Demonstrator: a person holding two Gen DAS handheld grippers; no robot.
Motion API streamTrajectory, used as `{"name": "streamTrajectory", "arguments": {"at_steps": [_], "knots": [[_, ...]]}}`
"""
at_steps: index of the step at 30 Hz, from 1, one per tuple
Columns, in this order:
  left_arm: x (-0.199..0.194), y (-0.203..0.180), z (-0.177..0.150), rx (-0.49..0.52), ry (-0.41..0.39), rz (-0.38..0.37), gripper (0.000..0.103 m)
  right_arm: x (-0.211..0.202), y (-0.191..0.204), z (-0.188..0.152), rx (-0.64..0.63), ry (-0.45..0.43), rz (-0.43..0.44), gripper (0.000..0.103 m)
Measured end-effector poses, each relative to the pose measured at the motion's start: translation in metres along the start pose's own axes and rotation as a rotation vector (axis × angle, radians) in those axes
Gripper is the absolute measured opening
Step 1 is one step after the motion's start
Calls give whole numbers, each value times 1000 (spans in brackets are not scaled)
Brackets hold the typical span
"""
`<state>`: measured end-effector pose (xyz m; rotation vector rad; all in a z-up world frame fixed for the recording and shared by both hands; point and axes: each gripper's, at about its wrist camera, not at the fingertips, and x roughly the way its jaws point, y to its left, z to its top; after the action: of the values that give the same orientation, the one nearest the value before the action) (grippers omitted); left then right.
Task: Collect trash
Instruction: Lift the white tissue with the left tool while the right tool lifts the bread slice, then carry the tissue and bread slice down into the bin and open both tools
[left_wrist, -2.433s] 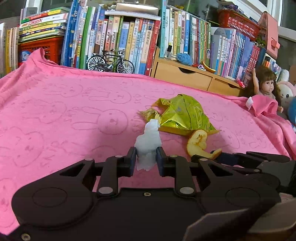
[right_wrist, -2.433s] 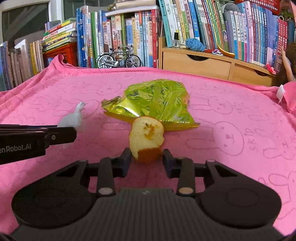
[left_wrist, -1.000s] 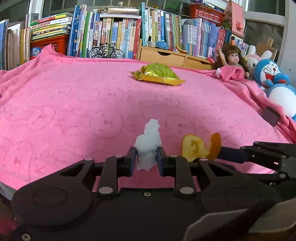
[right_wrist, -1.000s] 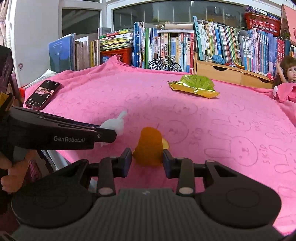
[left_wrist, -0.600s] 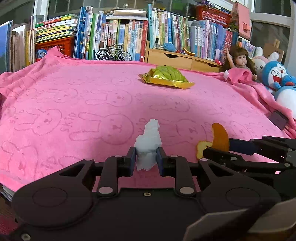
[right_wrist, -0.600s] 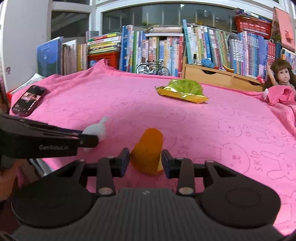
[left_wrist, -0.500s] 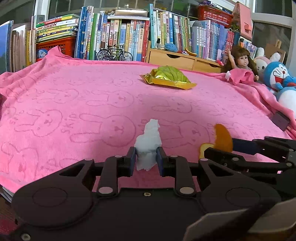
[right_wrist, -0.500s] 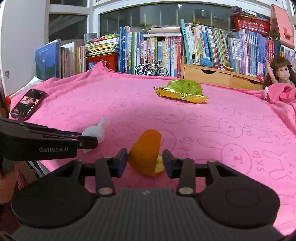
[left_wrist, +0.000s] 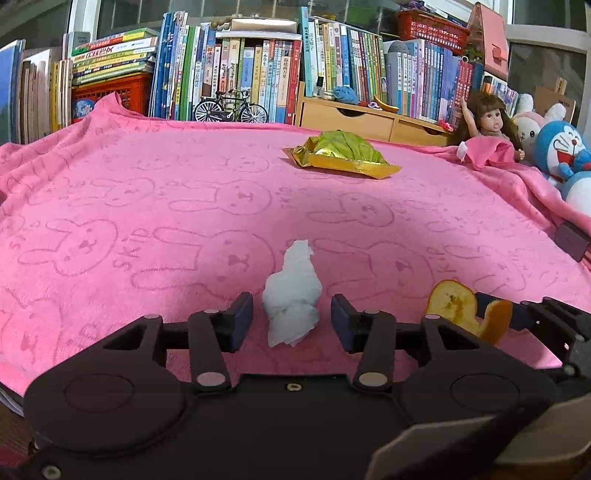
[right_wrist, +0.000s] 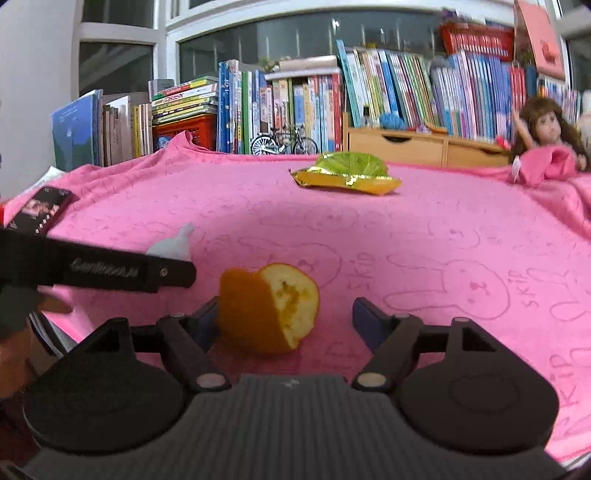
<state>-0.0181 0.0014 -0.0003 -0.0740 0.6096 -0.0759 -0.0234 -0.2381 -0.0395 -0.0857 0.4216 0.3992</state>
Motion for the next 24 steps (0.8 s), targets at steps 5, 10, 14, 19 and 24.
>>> {"name": "streamTrajectory", "arguments": {"at_steps": [5, 10, 14, 19, 24], "knots": [[2, -4, -3, 12, -19, 20, 43, -6, 3, -8, 2, -59, -10, 60], [-3, -5, -7, 9, -36, 18, 27, -11, 5, -8, -5, -81, 4, 48], [-10, -6, -7, 15, -42, 5, 26, -13, 2, -5, 12, -80, 14, 45], [-20, -10, -6, 25, -53, 0, 26, -20, -1, -1, 19, -91, 12, 44], [-31, -12, -8, 48, -50, 4, 26, -29, -3, 0, 30, -97, 15, 44]]}}
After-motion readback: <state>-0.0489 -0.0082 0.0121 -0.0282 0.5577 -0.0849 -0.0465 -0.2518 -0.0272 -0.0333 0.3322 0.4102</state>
